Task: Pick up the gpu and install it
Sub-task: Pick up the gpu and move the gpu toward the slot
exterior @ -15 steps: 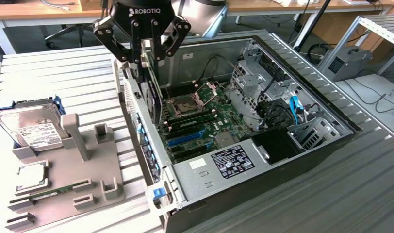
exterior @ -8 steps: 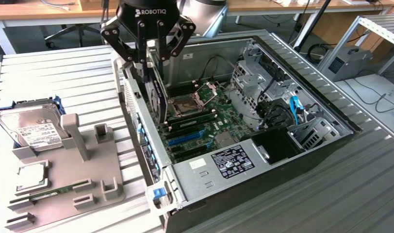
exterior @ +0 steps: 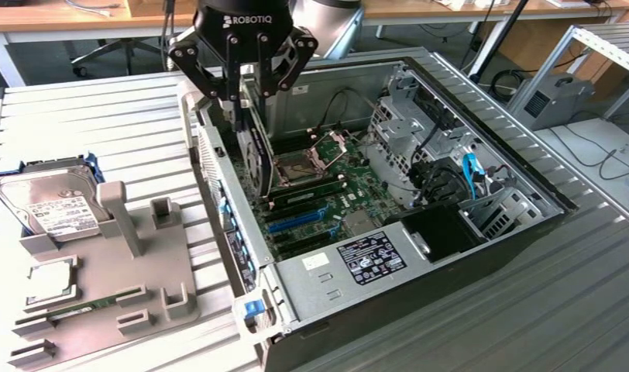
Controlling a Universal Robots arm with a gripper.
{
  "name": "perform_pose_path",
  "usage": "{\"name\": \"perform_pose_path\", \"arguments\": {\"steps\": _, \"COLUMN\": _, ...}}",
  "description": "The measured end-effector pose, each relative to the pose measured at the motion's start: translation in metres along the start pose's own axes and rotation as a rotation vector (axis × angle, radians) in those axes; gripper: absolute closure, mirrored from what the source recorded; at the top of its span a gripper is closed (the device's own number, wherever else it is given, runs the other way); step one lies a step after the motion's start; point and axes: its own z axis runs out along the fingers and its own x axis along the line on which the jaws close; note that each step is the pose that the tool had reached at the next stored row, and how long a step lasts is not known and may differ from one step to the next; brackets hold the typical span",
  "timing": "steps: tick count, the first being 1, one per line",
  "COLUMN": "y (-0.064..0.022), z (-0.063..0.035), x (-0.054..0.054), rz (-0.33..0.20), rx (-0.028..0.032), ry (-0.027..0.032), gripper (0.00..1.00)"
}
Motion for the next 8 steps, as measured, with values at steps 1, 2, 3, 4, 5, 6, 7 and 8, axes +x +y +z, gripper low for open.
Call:
{"name": "perform_pose_path", "arguments": {"steps": 1, "y": 0.0001, "z": 0.0002, "x": -0.001, "rz": 0.0, "rx": 0.0003, "ry": -0.0001, "gripper": 0.71}}
{"name": "perform_pose_path", "arguments": {"steps": 2, "y": 0.0002, "z": 0.0004, "x": -0.002, "rz": 0.0, "rx": 0.0007, "ry": 0.0, "gripper": 0.71}}
{"name": "perform_pose_path", "arguments": {"steps": 3, "y": 0.0003, "z": 0.0006, "x": -0.0032, "rz": 0.0, "rx": 0.0011, "ry": -0.0001, "gripper": 0.71}}
{"name": "perform_pose_path", "arguments": {"steps": 4, "y": 0.0004, "z": 0.0008, "x": -0.0045, "rz": 0.0, "rx": 0.0015, "ry": -0.0001, "gripper": 0.71}}
{"name": "perform_pose_path", "arguments": {"steps": 5, "y": 0.0005, "z": 0.001, "x": -0.0058, "rz": 0.0, "rx": 0.002, "ry": -0.0001, "gripper": 0.71}}
{"name": "perform_pose_path", "arguments": {"steps": 6, "y": 0.0007, "z": 0.0013, "x": -0.0071, "rz": 0.0, "rx": 0.0022, "ry": -0.0002, "gripper": 0.71}}
{"name": "perform_pose_path", "arguments": {"steps": 7, "y": 0.0009, "z": 0.0016, "x": -0.0084, "rz": 0.0, "rx": 0.0025, "ry": -0.0002, "gripper": 0.71}}
{"name": "perform_pose_path", "arguments": {"steps": 8, "y": 0.0012, "z": 0.002, "x": -0.0097, "rz": 0.0, "rx": 0.0028, "ry": -0.0002, "gripper": 0.71}}
